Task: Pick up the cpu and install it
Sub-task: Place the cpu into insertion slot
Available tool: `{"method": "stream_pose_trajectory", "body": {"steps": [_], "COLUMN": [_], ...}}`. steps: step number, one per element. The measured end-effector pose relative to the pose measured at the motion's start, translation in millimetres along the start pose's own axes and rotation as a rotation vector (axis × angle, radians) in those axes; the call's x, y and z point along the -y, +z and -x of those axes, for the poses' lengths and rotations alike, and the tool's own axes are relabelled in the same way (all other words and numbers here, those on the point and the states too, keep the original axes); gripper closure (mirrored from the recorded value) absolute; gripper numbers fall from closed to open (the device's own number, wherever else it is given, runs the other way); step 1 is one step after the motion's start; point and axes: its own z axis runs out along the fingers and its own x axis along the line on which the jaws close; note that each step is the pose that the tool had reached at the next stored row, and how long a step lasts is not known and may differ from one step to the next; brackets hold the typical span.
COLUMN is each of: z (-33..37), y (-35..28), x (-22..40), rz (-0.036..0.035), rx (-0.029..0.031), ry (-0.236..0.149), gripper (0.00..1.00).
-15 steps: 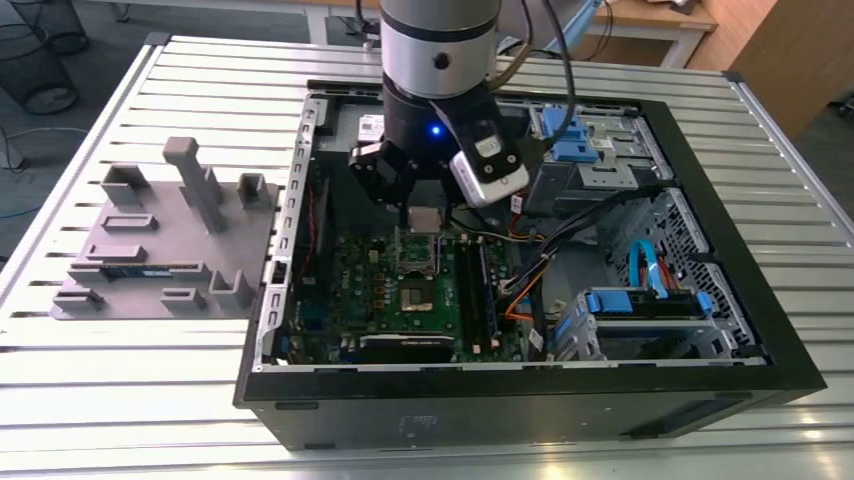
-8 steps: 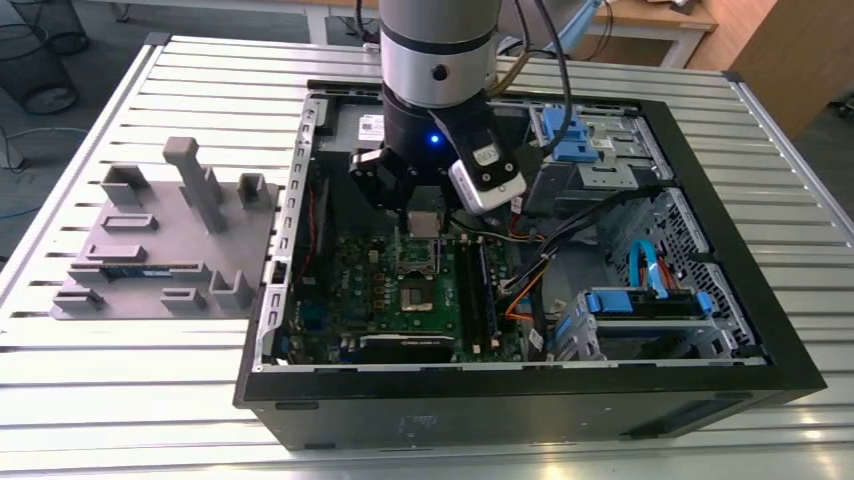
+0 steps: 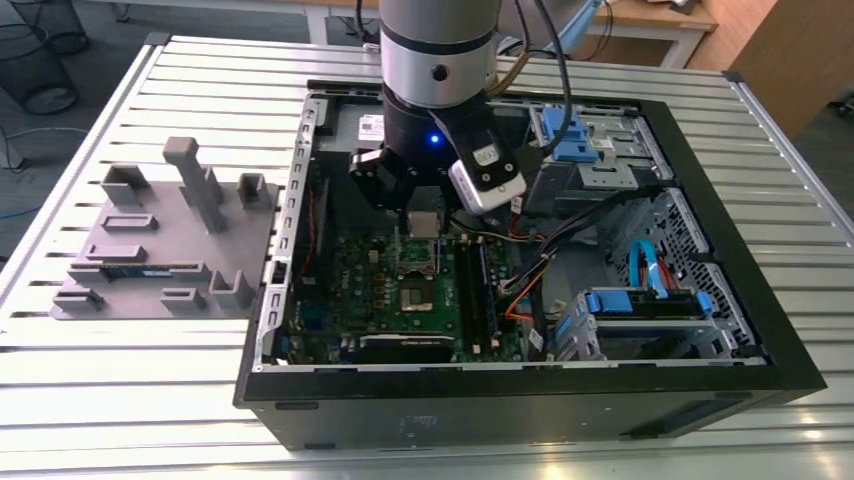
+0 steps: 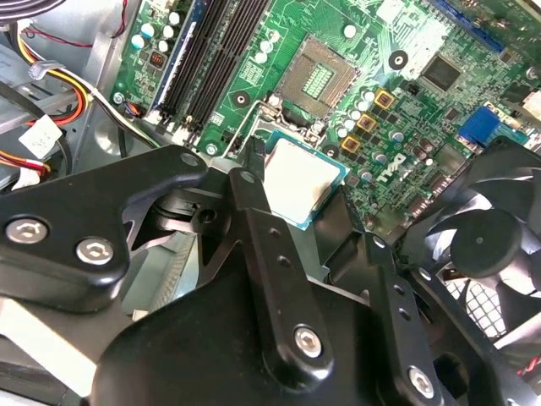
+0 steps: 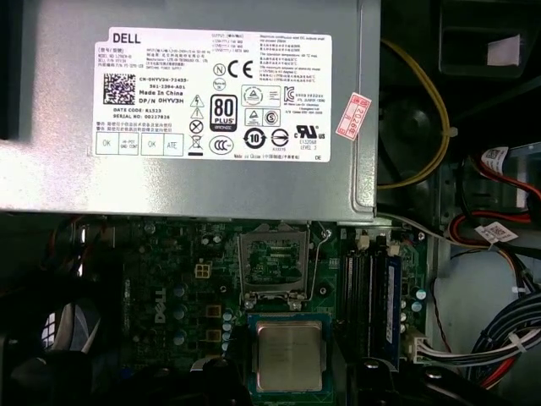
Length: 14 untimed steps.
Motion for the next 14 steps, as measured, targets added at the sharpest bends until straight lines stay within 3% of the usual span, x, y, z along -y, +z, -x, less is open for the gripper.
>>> {"method": "stream_pose_trajectory", "body": {"steps": [6, 14], "z": [-0.2, -0.8], "y": [6.6, 15.7], "x": [0.6, 9.3], "rz": [0.0001, 0.0000], "rx": [0.0000, 0.0000], "ry": [0.000, 0.000], "gripper": [0.53, 0.53]}}
